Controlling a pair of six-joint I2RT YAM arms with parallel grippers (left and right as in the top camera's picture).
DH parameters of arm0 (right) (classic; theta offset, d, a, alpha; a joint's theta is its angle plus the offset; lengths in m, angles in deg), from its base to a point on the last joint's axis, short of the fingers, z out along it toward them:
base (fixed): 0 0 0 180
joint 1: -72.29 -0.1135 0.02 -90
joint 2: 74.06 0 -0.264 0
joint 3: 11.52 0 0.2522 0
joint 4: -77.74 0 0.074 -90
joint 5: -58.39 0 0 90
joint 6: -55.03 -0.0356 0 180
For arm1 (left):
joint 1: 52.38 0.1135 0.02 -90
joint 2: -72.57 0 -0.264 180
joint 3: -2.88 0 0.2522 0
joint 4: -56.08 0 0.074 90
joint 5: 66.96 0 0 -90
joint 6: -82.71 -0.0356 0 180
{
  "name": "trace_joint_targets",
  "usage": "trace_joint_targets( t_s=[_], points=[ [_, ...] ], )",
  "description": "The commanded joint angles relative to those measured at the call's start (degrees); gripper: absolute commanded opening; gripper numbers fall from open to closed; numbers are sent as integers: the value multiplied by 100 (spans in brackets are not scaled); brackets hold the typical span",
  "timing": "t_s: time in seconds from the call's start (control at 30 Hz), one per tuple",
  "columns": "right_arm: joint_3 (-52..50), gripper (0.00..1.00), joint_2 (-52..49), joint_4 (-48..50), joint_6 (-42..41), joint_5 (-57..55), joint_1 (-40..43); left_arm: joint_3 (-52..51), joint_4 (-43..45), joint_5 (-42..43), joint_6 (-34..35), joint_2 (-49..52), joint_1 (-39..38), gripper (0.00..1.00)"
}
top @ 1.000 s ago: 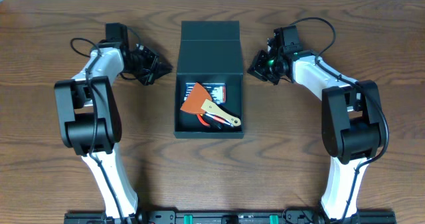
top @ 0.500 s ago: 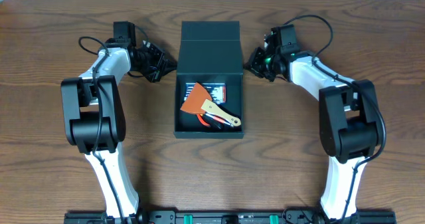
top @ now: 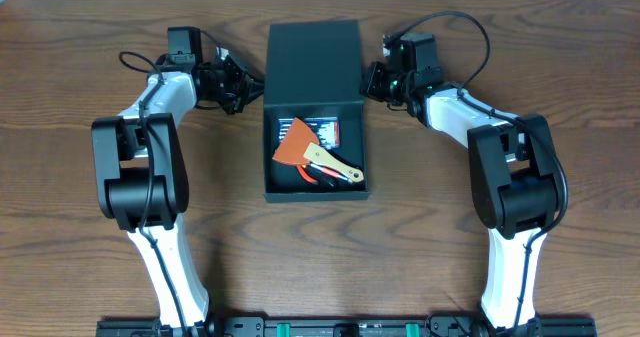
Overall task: Pack container
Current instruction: 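Grip the lid edges with both grippers and lift it upright, then fold the lid forward with both grippers to close the box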
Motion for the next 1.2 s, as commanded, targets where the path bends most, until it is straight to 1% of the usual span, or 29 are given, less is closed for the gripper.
trace_joint_targets(
  t_s=[0.0, 0.27, 0.6, 0.77, 0.9, 1.07, 1.17],
  points=[
    [94, 1, 72, 236, 544, 433, -63, 192, 11, 629, -369, 85, -46, 6],
    [94, 1, 350, 249, 1458, 472, -63, 229, 11, 920, -881, 70, 85, 6],
    [94, 1, 651, 247, 1956, 487, -68, 260, 2, 988, -1497, -168, 101, 6],
    [94, 1, 870, 223, 1978, 492, -70, 260, -90, 984, -1646, -315, 118, 6],
    [94, 1, 1029, 181, 2013, 496, -72, 260, -527, 852, -2041, -492, 118, 5],
    [94, 1, 1300, 79, 2024, 511, -127, 260, -1506, 260, -2658, -835, 118, 5],
    [94, 1, 1497, -186, 2138, 511, -184, 260, -2024, -96, -2949, -1075, 116, 6]
  ],
)
